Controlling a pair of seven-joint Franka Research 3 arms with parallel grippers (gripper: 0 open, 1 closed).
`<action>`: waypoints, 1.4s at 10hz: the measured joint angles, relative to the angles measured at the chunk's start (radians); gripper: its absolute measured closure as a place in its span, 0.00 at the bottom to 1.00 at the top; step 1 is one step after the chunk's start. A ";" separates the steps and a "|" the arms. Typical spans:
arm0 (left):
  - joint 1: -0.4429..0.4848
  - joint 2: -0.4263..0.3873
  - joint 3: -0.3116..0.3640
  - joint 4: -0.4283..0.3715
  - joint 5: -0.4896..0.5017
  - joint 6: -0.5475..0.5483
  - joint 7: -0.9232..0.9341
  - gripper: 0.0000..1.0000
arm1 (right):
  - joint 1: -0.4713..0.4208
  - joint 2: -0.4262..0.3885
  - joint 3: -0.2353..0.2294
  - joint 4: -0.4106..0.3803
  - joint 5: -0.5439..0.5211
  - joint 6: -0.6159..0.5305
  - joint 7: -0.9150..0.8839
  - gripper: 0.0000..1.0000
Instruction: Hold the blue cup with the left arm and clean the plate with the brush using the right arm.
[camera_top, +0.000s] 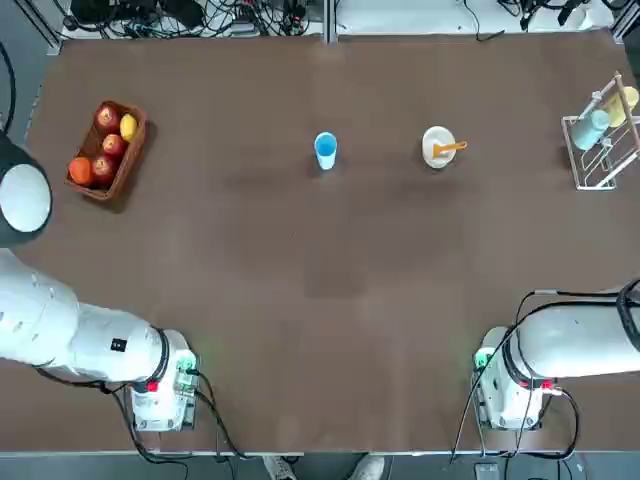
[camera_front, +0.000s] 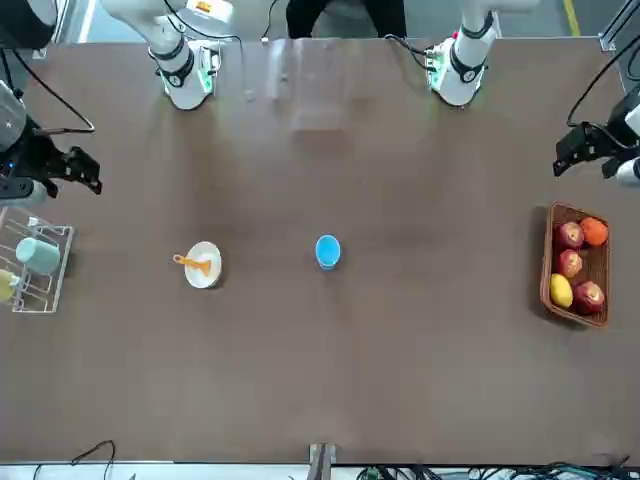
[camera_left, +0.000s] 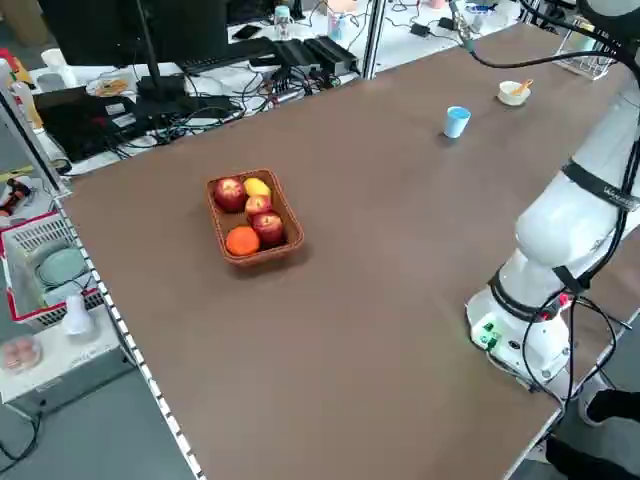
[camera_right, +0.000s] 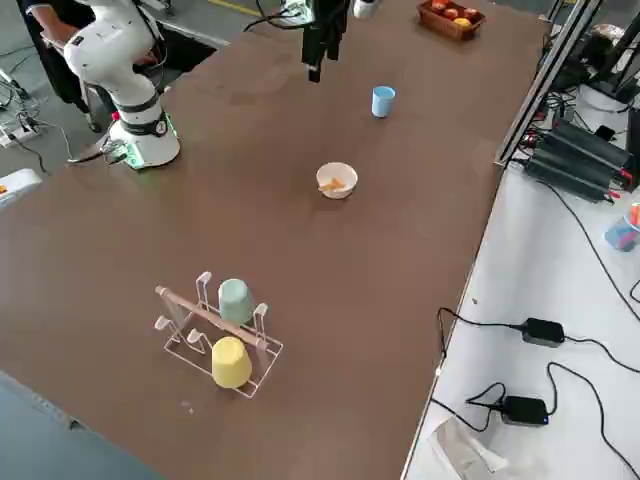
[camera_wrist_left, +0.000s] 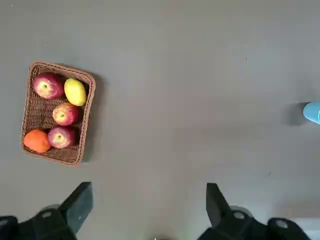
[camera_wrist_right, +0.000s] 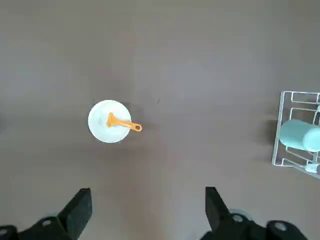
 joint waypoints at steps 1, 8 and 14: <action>0.000 0.000 0.000 0.000 -0.005 0.000 0.000 0.00 | -0.002 -0.001 0.000 -0.001 0.000 -0.001 0.000 0.00; 0.019 0.084 0.046 -0.004 -0.149 0.082 0.420 0.00 | -0.126 0.004 -0.003 -0.065 0.268 0.048 -0.001 0.00; 0.186 0.238 0.051 -0.014 -0.480 0.082 1.125 0.00 | -0.241 0.064 -0.006 -0.329 0.722 0.164 -0.158 0.00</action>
